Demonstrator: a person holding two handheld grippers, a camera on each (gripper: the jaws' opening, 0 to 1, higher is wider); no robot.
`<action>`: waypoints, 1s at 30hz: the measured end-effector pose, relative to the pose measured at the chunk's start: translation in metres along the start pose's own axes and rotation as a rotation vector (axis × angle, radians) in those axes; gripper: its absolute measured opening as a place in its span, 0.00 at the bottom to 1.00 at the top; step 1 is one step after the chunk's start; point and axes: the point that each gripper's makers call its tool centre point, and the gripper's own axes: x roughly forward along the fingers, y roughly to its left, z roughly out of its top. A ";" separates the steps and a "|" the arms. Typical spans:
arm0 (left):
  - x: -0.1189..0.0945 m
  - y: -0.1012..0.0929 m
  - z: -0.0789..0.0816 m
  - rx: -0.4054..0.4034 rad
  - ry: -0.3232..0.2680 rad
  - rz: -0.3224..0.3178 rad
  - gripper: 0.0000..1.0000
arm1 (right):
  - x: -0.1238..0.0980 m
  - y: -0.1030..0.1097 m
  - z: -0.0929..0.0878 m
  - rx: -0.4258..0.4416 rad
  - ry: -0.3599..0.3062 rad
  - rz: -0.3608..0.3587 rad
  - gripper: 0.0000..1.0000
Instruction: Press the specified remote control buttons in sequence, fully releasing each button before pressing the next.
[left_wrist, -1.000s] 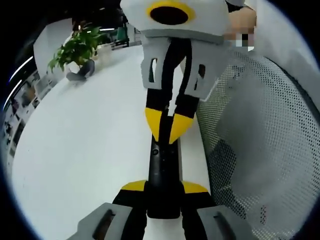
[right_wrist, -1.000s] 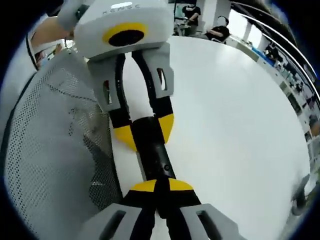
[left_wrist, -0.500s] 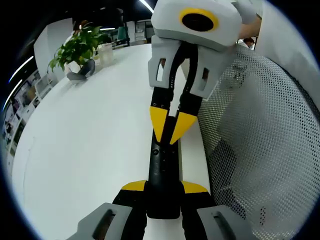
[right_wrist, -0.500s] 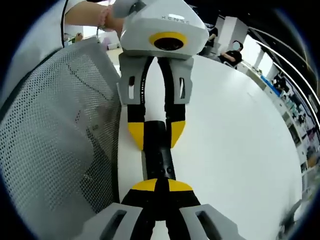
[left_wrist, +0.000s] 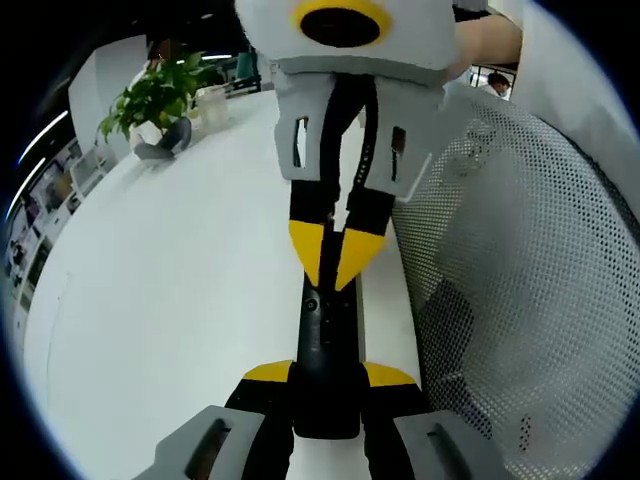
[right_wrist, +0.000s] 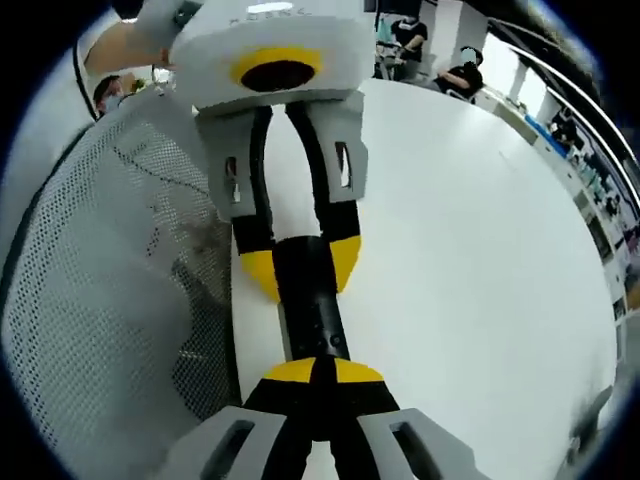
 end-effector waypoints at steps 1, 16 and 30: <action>0.000 0.000 0.000 0.000 0.000 0.000 0.24 | 0.000 0.000 -0.001 -0.002 -0.026 -0.011 0.01; 0.000 0.000 0.000 0.000 0.027 0.000 0.24 | -0.001 0.004 0.000 -0.053 -0.006 0.045 0.00; 0.000 0.000 0.000 0.036 0.034 -0.021 0.24 | 0.004 0.002 0.000 0.036 0.117 0.079 0.00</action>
